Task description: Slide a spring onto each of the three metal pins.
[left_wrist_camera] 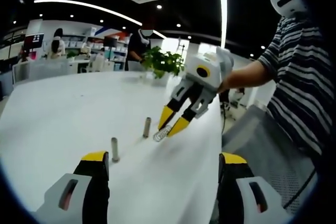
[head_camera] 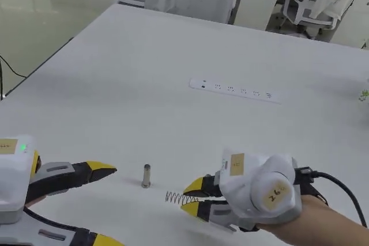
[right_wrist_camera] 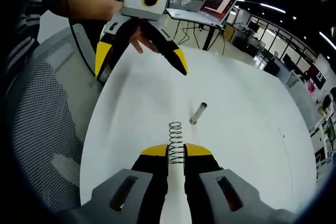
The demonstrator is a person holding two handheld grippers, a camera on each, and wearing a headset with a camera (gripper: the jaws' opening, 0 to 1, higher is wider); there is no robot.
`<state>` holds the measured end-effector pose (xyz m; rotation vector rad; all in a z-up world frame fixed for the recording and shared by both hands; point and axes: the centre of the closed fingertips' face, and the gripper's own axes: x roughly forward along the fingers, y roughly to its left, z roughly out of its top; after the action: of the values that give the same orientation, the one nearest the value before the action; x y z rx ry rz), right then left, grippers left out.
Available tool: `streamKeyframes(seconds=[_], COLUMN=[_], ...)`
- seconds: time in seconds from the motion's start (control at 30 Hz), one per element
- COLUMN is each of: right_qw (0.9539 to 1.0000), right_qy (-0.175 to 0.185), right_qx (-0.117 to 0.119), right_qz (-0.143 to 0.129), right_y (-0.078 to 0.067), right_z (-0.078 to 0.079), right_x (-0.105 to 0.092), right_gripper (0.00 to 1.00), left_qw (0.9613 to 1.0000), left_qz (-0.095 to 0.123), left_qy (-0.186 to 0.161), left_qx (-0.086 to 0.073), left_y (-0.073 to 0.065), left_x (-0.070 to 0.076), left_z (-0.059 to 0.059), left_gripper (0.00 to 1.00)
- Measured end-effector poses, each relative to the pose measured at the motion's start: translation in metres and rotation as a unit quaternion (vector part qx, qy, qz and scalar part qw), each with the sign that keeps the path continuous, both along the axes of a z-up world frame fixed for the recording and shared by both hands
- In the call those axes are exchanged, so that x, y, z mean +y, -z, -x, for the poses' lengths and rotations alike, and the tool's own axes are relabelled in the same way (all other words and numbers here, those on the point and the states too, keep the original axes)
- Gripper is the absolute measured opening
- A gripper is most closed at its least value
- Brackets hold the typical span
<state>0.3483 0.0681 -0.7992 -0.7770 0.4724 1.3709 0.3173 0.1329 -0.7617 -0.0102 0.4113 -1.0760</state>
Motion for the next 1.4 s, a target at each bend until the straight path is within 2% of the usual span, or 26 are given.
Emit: streamKeyframes(seconds=[0.13,0.33,0.47,0.6,0.8,1.2,1.4], right_qw=[1.0000,0.9999,1.0000,1.0000,1.0000,1.0000,0.9999], right_qy=[0.004,0.007,0.003,0.002,-0.003,0.000,-0.002], right_qx=[0.000,0.000,-0.002,-0.003,-0.003,-0.001,0.001], right_qz=[0.005,0.010,0.009,0.006,0.001,-0.003,-0.011], right_y=[0.002,0.002,-0.001,-0.004,-0.009,-0.013,-0.018], right_z=[0.003,0.008,0.012,0.014,0.017,0.016,0.018], right_x=[-0.010,-0.021,-0.024,-0.024,-0.022,-0.024,-0.021], right_gripper=[0.07,0.07,0.07,0.07,0.07,0.07,0.07], left_qw=[0.9999,0.9993,0.9985,0.9974,0.9960,0.9943,0.9938], left_qz=[-0.002,-0.008,-0.004,-0.014,-0.009,-0.001,0.013], left_qy=[0.014,0.035,0.055,0.071,0.088,0.105,0.109], left_qx=[0.008,0.007,0.009,0.000,-0.008,-0.014,-0.016], left_y=[0.003,0.006,0.006,0.009,0.008,0.009,0.006], left_x=[-0.005,-0.016,-0.029,-0.043,-0.061,-0.073,-0.080], left_z=[0.002,0.003,0.003,-0.001,-0.007,-0.015,-0.019], left_gripper=[0.76,0.72,0.64,0.57,0.44,0.36,0.28])
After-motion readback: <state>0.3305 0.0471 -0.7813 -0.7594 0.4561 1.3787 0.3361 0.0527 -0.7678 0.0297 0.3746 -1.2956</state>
